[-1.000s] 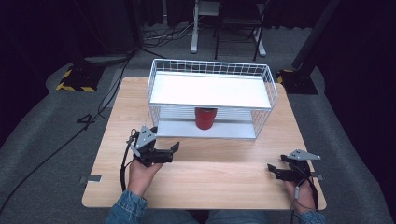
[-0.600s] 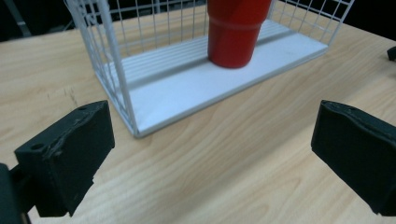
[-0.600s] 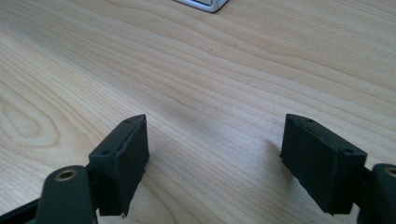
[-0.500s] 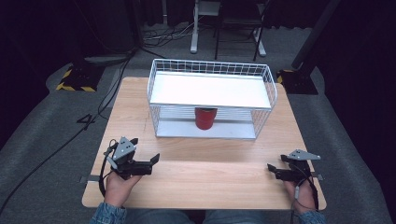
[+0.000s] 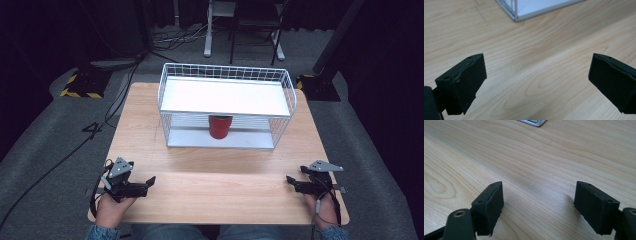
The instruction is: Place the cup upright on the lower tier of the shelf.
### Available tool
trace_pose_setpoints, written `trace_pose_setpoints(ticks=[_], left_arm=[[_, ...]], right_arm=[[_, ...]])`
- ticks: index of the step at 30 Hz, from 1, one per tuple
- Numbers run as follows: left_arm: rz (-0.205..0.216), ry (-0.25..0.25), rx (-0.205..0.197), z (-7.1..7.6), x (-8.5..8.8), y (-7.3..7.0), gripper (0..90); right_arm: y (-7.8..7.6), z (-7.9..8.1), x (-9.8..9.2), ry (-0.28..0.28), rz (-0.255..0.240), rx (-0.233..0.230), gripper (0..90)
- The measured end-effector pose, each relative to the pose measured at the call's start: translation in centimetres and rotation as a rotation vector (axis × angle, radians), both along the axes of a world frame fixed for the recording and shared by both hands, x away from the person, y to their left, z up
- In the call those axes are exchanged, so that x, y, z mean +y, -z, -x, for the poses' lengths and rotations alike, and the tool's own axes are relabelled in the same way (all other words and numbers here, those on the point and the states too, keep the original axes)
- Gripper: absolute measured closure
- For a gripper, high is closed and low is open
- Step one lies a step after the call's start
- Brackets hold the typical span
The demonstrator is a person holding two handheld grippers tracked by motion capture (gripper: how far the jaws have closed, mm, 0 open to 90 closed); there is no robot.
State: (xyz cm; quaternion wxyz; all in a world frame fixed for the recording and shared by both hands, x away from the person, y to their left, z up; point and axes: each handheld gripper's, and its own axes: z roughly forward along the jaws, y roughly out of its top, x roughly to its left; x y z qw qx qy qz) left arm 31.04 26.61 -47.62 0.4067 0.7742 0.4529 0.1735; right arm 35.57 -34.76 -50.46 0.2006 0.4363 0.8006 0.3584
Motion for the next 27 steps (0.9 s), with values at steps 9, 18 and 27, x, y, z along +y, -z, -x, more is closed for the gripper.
trace_pose_setpoints(ticks=[9,18,27], left_arm=[[-0.067,-0.001,0.075,-0.5,0.3,1.9,2.5],[-0.134,0.001,0.119,-0.9,0.0,2.9,4.4],[-0.152,-0.036,0.112,-1.1,-0.4,3.1,2.6]], right_arm=[[0.0,0.0,0.0,0.0,0.0,0.0,23.8],[0.0,0.0,0.0,-0.002,0.0,0.0,23.8],[0.0,0.0,0.0,-0.001,0.0,0.0,23.8]])
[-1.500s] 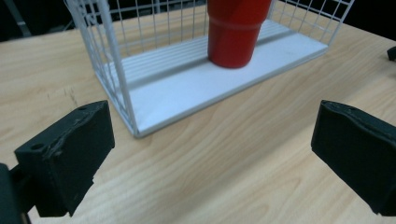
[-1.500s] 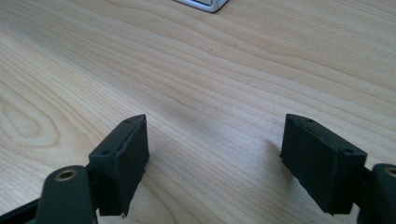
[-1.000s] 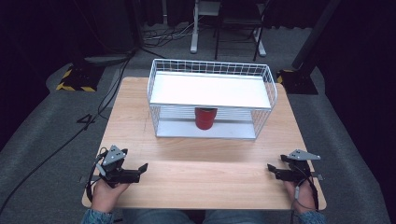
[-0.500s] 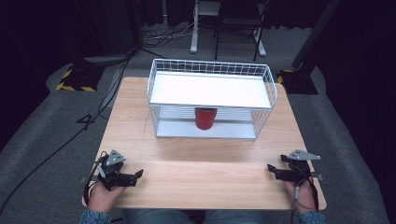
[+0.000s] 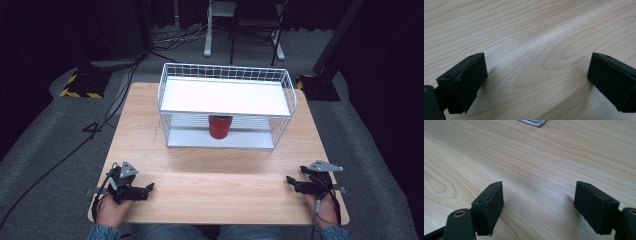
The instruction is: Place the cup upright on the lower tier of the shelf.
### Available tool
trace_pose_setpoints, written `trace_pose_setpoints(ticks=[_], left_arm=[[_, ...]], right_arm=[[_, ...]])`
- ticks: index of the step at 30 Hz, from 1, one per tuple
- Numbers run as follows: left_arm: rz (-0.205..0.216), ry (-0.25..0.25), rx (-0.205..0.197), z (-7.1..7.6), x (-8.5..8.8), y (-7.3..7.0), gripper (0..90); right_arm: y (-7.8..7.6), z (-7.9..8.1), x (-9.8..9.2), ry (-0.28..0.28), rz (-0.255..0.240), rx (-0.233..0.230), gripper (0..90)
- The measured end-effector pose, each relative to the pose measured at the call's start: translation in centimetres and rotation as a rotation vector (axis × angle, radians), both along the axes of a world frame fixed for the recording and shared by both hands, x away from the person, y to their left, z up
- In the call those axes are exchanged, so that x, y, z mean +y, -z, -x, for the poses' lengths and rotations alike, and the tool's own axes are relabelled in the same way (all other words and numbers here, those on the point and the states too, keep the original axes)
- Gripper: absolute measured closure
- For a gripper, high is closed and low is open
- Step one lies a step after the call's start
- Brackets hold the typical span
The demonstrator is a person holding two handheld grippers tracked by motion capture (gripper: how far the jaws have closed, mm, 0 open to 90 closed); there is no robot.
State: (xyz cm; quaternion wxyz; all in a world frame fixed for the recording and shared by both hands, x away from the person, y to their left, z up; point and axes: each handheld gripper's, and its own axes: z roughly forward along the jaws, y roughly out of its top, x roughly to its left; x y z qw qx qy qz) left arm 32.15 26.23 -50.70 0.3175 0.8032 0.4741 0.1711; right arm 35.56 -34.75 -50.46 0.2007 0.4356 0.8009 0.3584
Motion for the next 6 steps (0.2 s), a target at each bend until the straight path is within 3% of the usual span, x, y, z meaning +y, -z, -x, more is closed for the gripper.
trace_pose_setpoints(ticks=[3,6], left_arm=[[-0.001,-0.033,0.005,-0.13,-0.44,0.03,0.1],[0.0,-0.034,0.005,-0.13,-0.45,0.03,0.1]], right_arm=[[0.0,0.0,0.0,0.0,-0.001,0.001,23.7],[0.0,-0.01,-0.01,0.0,-0.001,0.002,23.7]])
